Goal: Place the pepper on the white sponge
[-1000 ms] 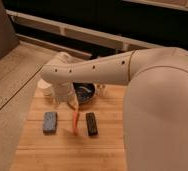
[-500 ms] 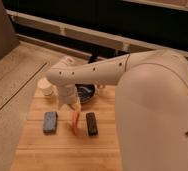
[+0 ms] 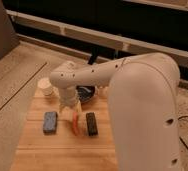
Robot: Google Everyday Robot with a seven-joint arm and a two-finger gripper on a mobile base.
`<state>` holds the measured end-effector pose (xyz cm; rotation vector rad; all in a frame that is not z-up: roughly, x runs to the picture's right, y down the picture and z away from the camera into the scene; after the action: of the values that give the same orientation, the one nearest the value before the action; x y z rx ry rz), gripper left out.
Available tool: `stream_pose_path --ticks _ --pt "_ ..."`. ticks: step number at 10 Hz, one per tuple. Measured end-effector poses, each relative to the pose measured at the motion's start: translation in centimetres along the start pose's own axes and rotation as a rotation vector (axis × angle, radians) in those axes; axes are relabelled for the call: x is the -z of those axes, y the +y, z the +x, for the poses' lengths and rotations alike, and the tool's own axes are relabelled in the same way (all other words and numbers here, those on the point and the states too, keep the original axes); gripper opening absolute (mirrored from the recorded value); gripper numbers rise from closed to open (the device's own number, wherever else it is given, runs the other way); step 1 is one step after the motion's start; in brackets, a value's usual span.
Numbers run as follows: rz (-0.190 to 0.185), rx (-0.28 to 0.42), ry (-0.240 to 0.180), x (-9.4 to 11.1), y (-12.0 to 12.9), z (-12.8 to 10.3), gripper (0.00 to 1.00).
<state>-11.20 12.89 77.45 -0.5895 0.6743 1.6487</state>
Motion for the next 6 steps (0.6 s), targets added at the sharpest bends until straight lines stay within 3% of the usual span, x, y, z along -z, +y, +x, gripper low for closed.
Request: stream_pose_path --ticks 3,5,6 --pt "0.007 -0.035 0.040 -1.5 -1.0 -0.4 0.65" --pt "-0.007 -0.043 0.058 -2.3 -1.0 -1.0 0.65" --pt "-0.019 -0.029 0.060 -2.5 -0.5 -1.2 0.60"
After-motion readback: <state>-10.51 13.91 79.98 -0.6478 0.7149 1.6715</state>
